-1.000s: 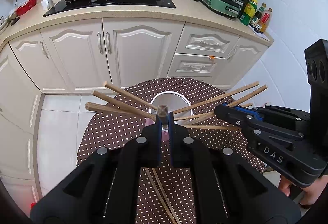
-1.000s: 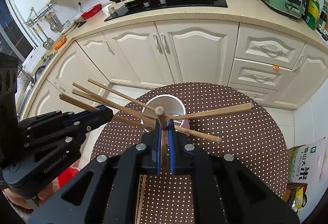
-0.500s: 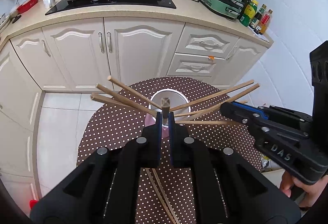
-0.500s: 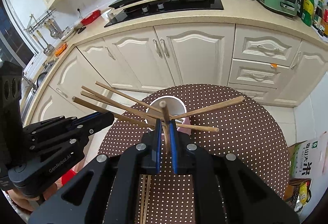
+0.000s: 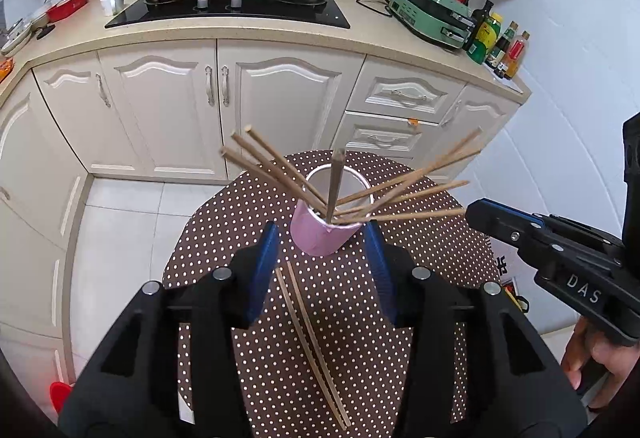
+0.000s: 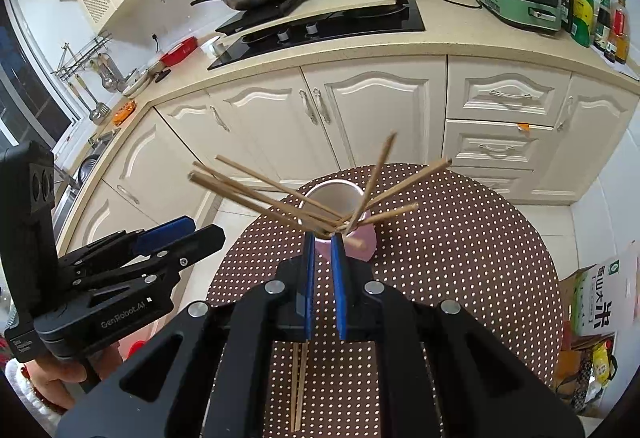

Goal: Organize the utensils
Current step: 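Lower the left gripper onto a remaining chopstick and close it while the right gripper grasps one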

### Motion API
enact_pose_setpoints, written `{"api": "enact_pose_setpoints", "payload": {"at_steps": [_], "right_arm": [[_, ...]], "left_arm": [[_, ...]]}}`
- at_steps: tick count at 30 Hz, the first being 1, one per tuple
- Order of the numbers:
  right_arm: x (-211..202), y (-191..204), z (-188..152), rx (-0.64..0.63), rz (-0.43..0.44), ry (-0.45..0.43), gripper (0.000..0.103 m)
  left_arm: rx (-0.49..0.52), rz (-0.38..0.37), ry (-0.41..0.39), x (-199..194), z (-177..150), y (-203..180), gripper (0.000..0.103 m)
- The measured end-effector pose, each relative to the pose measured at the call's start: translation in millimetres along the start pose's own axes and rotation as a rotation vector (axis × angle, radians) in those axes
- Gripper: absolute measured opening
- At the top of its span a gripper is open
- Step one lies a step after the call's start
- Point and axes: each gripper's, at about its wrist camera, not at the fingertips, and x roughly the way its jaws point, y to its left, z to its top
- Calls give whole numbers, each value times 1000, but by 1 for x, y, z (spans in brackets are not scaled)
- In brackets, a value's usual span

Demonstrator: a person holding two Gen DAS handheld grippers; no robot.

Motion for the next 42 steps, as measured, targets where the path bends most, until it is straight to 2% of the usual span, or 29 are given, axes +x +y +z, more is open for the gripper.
{"api": "enact_pose_setpoints", "payload": {"at_steps": [10, 18, 36, 42], "right_arm": [[-11, 13, -27, 3, -1, 9, 9], [6, 19, -47, 5, 9, 68, 9], [97, 7, -79, -12, 21, 297, 14], [114, 1, -84, -3, 30, 352, 14]], "left_arm": [[4, -13, 34, -5, -27, 3, 45], [-25, -4, 107, 12, -49, 17, 47], [-96, 63, 371, 124, -91, 42, 47], [-111, 86, 419, 155, -94, 44, 47]]}}
